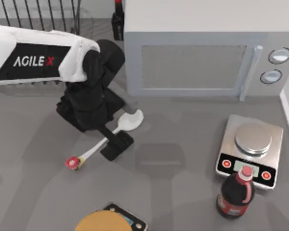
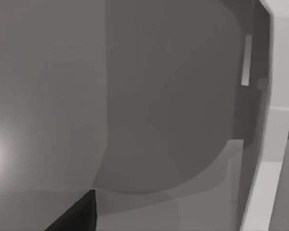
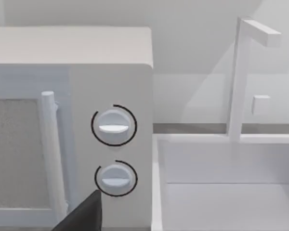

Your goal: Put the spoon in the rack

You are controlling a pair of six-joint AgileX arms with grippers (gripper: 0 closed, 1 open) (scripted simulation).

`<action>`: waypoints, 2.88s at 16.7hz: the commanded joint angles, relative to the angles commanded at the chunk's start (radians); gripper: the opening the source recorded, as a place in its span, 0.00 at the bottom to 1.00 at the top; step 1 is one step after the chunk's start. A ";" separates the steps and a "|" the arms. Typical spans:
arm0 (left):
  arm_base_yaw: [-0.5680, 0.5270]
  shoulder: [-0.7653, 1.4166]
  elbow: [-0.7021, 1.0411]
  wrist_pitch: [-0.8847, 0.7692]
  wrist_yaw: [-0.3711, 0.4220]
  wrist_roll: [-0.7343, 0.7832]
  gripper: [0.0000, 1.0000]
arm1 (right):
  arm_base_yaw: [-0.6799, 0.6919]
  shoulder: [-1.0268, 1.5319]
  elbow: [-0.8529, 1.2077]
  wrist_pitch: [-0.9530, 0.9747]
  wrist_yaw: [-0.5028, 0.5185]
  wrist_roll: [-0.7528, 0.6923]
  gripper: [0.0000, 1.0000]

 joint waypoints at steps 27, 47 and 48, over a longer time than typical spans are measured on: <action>-0.003 -0.060 0.309 -0.337 0.010 -0.008 0.00 | 0.000 0.000 0.000 0.000 0.000 0.000 1.00; 0.100 -0.292 0.579 -0.596 0.038 -0.059 0.00 | 0.000 0.000 0.000 0.000 0.000 0.000 1.00; 0.131 -0.342 0.536 -0.531 0.047 -0.073 0.00 | 0.000 0.000 0.000 0.000 0.000 0.000 1.00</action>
